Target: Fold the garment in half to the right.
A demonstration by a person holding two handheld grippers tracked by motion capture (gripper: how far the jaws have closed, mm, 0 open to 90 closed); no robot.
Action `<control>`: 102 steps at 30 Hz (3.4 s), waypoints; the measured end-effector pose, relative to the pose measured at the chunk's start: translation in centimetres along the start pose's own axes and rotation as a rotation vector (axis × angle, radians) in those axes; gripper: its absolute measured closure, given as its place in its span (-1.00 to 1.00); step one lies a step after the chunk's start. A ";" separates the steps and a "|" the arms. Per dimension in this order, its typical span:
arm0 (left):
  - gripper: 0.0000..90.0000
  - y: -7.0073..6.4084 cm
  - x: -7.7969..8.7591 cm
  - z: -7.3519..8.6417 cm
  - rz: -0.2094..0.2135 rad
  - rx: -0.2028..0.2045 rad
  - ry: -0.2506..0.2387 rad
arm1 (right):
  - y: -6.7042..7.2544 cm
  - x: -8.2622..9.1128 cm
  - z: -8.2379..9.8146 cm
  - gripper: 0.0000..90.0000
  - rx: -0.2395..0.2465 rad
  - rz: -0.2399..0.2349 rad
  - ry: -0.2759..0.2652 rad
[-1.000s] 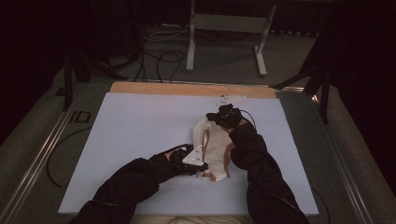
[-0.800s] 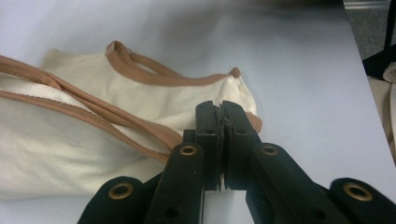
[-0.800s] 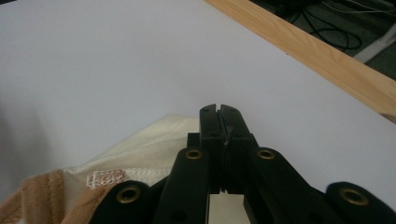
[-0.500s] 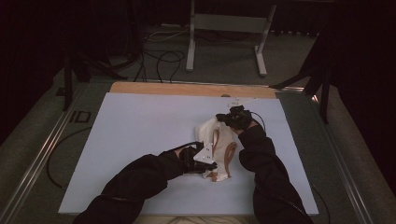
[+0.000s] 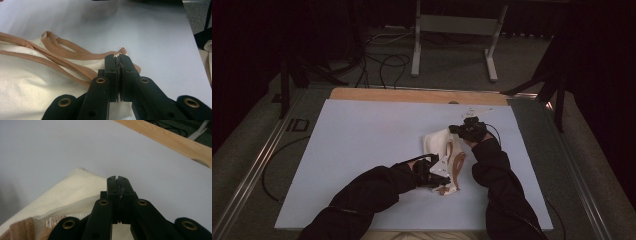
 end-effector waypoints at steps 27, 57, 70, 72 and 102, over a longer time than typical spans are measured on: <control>0.94 -0.3 -2.2 0.2 0.022 0.024 0.019 | -0.8 -0.9 3.8 0.99 -0.065 0.003 0.040; 0.91 -0.5 -4.2 0.8 -0.016 0.083 0.032 | -1.2 -2.1 5.5 0.96 -0.091 0.023 0.084; 0.47 -0.6 -2.7 0.5 -0.010 0.119 -0.047 | -0.9 -1.1 3.7 0.37 -0.086 0.015 0.041; 0.38 -0.8 -2.5 0.5 -0.014 0.120 -0.055 | -0.7 -1.0 3.3 0.30 -0.084 0.011 0.041; -1.00 -0.4 4.4 3.4 -0.060 0.217 -0.244 | 4.8 2.9 0.8 -0.04 -0.001 -0.138 -0.028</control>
Point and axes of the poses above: each handheld gripper's, and its own axes: x roughly backward along the jaws, z roughly out of its underside, y roughly to its left, the point moved 2 cm from there along -x, roughly forward along the jaws, and after that the axes turned 8 degrees about x, right-handed, at the moved point
